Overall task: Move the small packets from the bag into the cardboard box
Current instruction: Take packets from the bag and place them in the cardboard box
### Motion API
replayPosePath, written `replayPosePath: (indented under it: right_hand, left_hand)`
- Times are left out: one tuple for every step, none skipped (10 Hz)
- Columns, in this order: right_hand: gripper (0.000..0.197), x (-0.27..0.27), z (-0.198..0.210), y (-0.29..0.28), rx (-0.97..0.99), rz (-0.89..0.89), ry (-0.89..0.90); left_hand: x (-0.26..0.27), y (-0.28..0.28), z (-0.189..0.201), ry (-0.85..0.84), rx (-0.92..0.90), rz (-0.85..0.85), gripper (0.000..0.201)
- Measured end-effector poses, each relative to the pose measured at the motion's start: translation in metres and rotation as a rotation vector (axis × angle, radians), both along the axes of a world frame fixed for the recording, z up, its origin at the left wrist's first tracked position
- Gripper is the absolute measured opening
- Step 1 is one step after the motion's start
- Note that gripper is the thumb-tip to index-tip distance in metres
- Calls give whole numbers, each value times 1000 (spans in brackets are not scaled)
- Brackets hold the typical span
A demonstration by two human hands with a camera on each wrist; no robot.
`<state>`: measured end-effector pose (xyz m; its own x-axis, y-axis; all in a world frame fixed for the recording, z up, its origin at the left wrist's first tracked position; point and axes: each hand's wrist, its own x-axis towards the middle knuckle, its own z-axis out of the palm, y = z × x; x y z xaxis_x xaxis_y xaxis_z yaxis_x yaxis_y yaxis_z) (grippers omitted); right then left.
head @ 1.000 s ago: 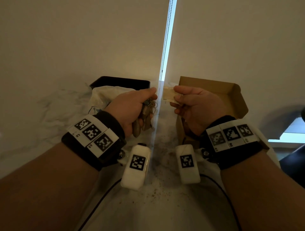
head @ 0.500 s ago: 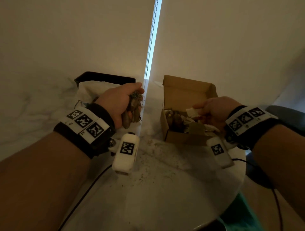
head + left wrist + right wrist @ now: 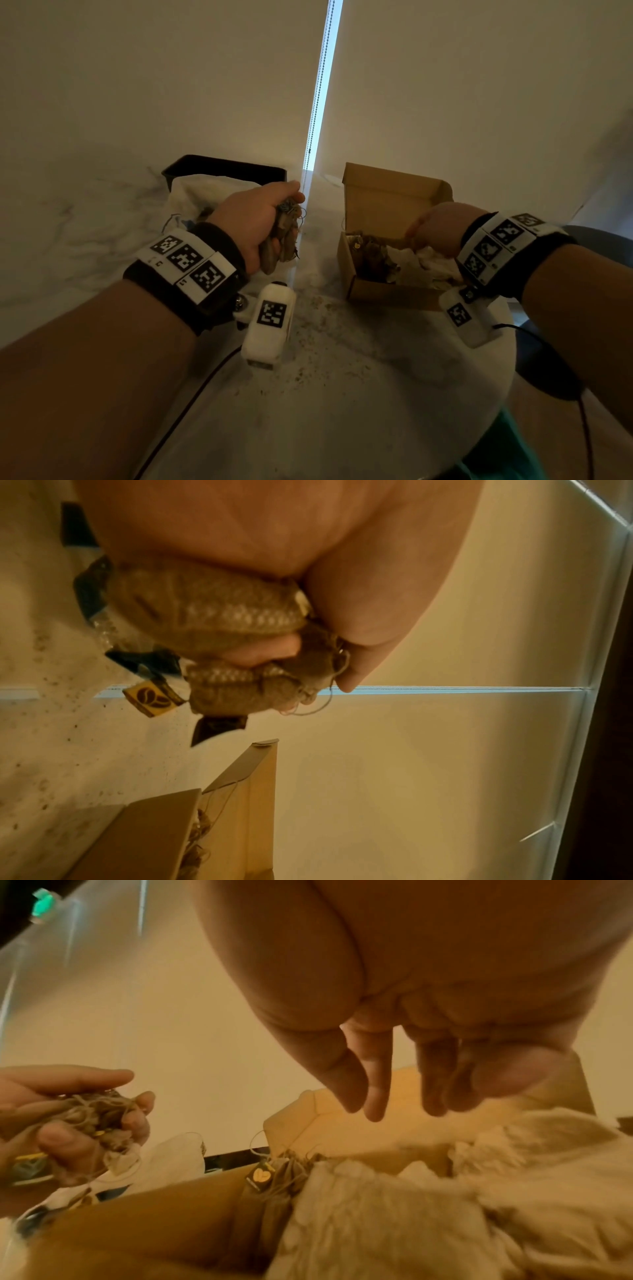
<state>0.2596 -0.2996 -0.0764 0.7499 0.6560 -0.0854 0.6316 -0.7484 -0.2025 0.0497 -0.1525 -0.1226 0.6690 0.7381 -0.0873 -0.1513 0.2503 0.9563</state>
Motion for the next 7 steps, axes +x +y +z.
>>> replayPosePath:
  right_hand:
    - [26,1,-2,5,113,60,111]
    - [29,-4,-13,10,-56,151,190]
    - [39,-13,-15,9,-125,149,147]
    - [29,-6,-17,15,-27,141,170]
    - [22,-16,2,24,224,70,205]
    - [16,-36,21,34,464,196,252]
    - [11,-64,26,47,671,316,476]
  left_hand:
    - [0,0,2,-6,-13,-17,27]
    - [1,-1,2,-21,-22,-15,26]
    - [1,-2,2,-12,-21,-4,27]
    - [0,-5,6,-32,-66,-26,31]
    - [-5,-7,15,-104,-166,-68,39]
    - [-9,-8,21,-196,-234,-106,50]
    - [-11,-8,23,-241,-266,-116,54]
